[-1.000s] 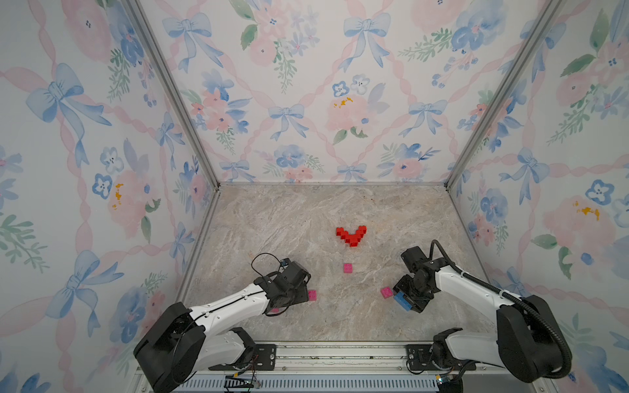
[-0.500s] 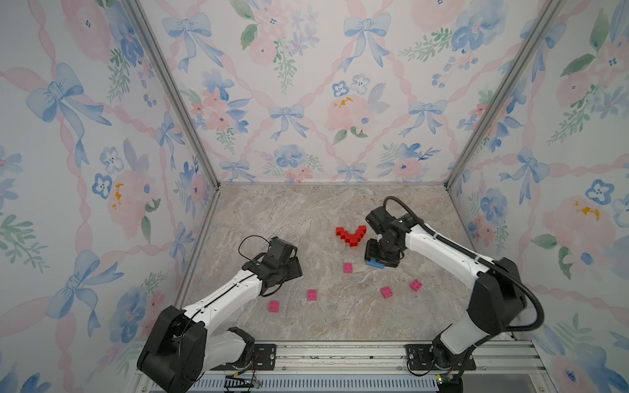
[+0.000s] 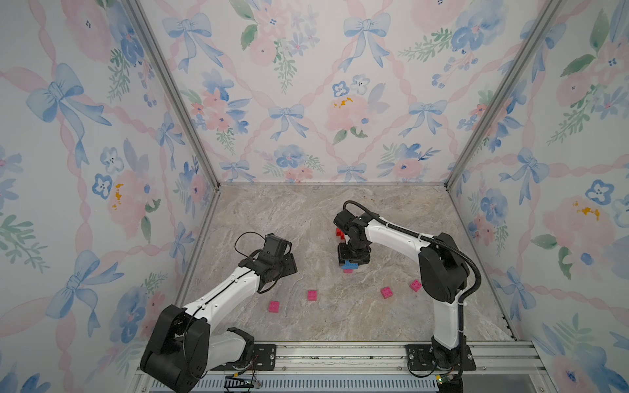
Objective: Assemble the letter v with lego
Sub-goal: Assemble the lego brick with the lego brick.
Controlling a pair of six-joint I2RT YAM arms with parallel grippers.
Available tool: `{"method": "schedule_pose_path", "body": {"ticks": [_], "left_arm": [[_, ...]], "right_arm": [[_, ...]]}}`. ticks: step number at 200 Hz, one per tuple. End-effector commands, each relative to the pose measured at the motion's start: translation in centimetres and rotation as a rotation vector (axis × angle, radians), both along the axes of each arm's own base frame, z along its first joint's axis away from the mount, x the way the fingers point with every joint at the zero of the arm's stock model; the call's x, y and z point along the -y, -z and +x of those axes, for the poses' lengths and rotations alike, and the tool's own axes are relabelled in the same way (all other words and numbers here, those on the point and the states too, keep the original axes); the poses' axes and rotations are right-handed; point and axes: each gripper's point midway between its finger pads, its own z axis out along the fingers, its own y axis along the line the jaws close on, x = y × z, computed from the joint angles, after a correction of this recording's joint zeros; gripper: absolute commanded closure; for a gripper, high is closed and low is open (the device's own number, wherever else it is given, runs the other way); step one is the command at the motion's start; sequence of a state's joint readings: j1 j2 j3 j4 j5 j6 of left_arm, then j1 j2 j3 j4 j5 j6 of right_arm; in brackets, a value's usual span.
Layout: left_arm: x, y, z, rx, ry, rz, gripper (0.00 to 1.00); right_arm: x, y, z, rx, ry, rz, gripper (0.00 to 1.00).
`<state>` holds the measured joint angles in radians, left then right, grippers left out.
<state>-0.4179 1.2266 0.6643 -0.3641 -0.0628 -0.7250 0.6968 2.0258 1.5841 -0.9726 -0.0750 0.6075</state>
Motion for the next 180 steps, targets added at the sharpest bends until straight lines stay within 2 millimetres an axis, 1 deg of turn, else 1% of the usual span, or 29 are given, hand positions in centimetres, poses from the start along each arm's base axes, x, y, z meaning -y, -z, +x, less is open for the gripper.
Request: {"method": "schedule_pose_path", "body": {"ticks": [1,18,47,72,102,107,139,166,180], "left_arm": [[-0.4,0.0,0.1,-0.007,0.005,0.028,0.32],[-0.4,0.0,0.1,-0.006,0.005,0.028,0.32],[-0.3,-0.2,0.1,-0.002,0.006,0.021,0.32],[-0.4,0.1,0.0,-0.009,0.005,0.026,0.32],[-0.4,0.2,0.0,-0.012,0.007,0.030,0.32],[-0.4,0.1,0.1,-0.008,0.008,0.029,0.32],[-0.4,0.2,0.0,-0.010,0.009,0.029,0.32],[-0.4,0.3,-0.2,-0.014,0.012,0.030,0.32],[-0.5,0.3,-0.1,-0.013,0.013,0.033,0.32]], "right_arm": [[-0.1,0.6,-0.1,-0.019,-0.029,-0.018,0.80],[-0.4,1.0,-0.2,-0.025,-0.036,-0.017,0.81],[-0.1,1.7,-0.7,-0.048,-0.026,-0.038,0.82],[0.2,2.2,-1.2,-0.063,-0.015,-0.059,0.82],[0.1,2.6,-1.3,-0.072,-0.016,-0.080,0.82],[0.1,2.6,-1.3,-0.073,0.015,-0.088,0.82],[0.2,3.2,-1.9,-0.102,0.078,-0.106,0.82],[0.2,3.7,-2.0,-0.115,0.108,-0.116,0.82],[-0.2,3.7,-2.0,-0.115,0.098,-0.110,0.82]]}}
